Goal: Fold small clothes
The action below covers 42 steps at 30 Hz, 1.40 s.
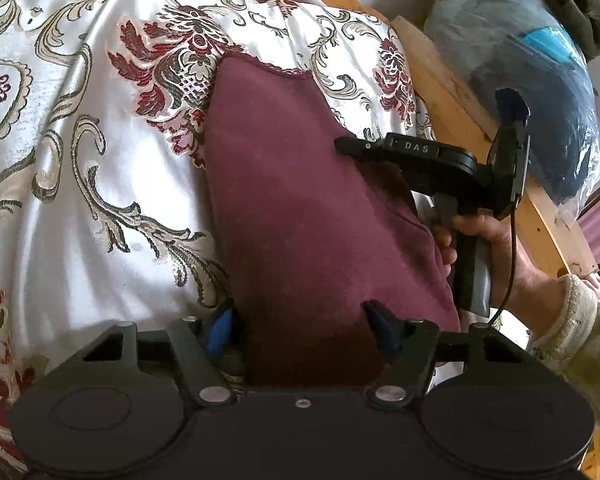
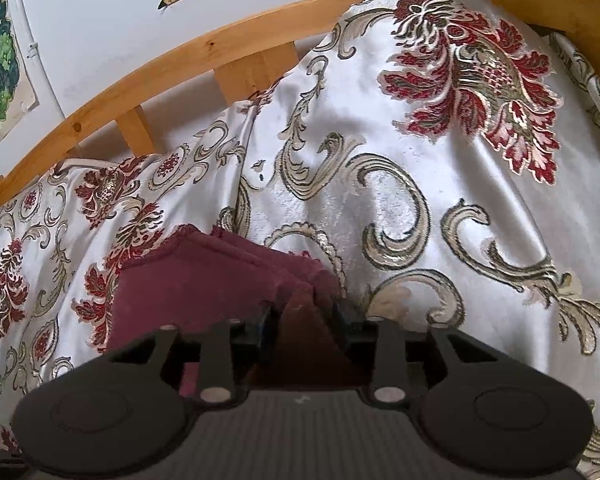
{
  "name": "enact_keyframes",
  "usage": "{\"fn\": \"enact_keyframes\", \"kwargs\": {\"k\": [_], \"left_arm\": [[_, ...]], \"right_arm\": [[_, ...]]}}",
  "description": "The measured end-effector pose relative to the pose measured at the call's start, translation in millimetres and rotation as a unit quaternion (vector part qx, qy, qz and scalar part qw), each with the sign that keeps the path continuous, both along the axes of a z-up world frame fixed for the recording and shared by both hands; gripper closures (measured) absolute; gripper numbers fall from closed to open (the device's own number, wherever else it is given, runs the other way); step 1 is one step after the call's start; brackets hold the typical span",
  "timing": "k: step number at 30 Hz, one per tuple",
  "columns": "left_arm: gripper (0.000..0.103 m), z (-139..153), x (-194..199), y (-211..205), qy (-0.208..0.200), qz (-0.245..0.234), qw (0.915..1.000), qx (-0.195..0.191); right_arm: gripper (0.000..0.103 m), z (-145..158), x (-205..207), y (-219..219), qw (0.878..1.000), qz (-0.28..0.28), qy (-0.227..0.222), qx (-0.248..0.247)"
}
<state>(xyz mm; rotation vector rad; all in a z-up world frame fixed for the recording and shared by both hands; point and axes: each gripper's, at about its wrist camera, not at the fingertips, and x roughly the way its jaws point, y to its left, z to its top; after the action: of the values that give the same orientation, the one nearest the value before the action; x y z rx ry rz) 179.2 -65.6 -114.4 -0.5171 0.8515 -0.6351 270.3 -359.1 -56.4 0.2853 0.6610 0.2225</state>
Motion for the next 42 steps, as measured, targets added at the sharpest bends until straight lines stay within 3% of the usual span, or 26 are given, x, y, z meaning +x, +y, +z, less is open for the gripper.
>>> {"fn": "enact_keyframes", "kwargs": {"k": [2,6,9,11,20,29,42], "left_arm": [[0.033,-1,0,0,0.001,0.0,1.0,0.0],[0.033,0,0,0,0.0,0.0,1.0,0.0],[0.033,0,0,0,0.0,0.0,1.0,0.0],[0.033,0,0,0,-0.001,-0.001,1.0,0.001],[0.034,2,1,0,-0.002,-0.003,1.0,0.004],[0.035,4,3,-1,-0.005,-0.004,0.9999,0.011],[0.038,5,3,-2,-0.007,-0.006,0.9999,0.013]], "right_arm": [[0.043,1,3,2,1.0,0.006,0.001,0.004],[0.037,3,6,11,1.0,0.015,0.002,-0.007],[0.045,2,7,13,1.0,0.012,0.004,-0.013],[0.058,2,7,11,1.0,0.003,0.005,-0.016],[0.072,-2,-2,7,1.0,-0.02,-0.001,-0.003],[0.078,1,-8,10,1.0,-0.028,-0.014,-0.003],[0.079,3,-15,8,0.999,-0.033,-0.023,0.007]]}}
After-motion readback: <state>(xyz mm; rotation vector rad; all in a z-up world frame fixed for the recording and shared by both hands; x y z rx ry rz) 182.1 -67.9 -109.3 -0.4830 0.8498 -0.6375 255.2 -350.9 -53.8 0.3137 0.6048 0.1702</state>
